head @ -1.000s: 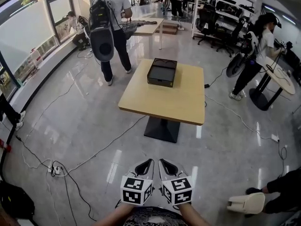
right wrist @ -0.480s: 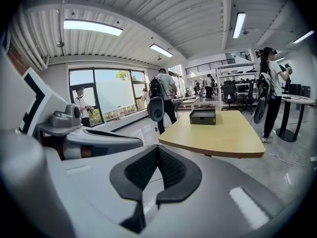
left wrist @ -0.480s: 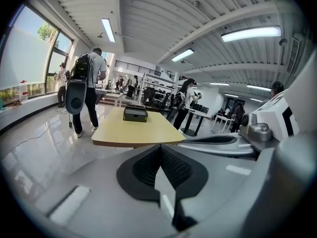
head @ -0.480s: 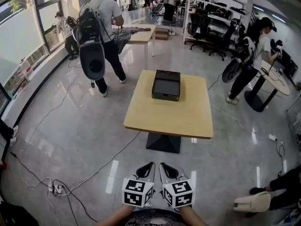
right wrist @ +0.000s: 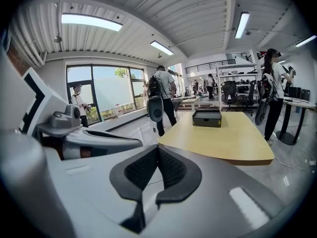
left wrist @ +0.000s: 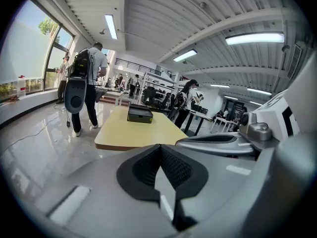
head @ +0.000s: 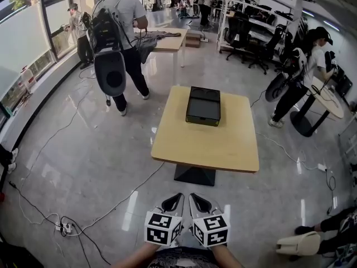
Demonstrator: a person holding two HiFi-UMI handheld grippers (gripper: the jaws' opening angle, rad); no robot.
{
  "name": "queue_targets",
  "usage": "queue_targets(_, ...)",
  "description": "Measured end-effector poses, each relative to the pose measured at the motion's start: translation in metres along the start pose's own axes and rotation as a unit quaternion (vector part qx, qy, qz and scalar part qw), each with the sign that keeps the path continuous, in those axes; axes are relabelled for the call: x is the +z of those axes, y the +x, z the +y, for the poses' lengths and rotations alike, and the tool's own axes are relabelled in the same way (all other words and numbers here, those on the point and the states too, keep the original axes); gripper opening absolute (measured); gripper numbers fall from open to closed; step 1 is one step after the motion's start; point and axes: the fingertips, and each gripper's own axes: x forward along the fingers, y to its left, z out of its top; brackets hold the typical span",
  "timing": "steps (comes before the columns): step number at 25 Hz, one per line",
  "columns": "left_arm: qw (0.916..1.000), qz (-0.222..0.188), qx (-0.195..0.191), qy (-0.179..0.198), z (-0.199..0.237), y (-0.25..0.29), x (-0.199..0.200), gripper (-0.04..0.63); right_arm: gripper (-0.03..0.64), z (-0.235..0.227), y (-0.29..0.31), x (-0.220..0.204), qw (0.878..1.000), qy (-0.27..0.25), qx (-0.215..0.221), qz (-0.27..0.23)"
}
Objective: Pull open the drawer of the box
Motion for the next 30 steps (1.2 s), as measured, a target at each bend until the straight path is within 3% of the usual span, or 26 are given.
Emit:
queue_targets(11, 0.9998, 0.014, 0.013, -0.008, 0.030, 0.059, 0.033, 0.015, 0.006, -0.040, 0.055, 0.029, 1.000, -0.003, 0.016, 0.012)
queue_targets(18, 0.9998, 0.017, 0.011, -0.003, 0.040, 0.104, 0.074, 0.015, 0.006, -0.077, 0.080, 0.062, 1.000, 0.002, 0.018, 0.018)
queue_targets(30, 0.9992, 0.026, 0.029, 0.000, 0.056, 0.159, 0.094, 0.015, 0.006, -0.121, 0.125, 0.081, 0.999, -0.023, 0.037, 0.024)
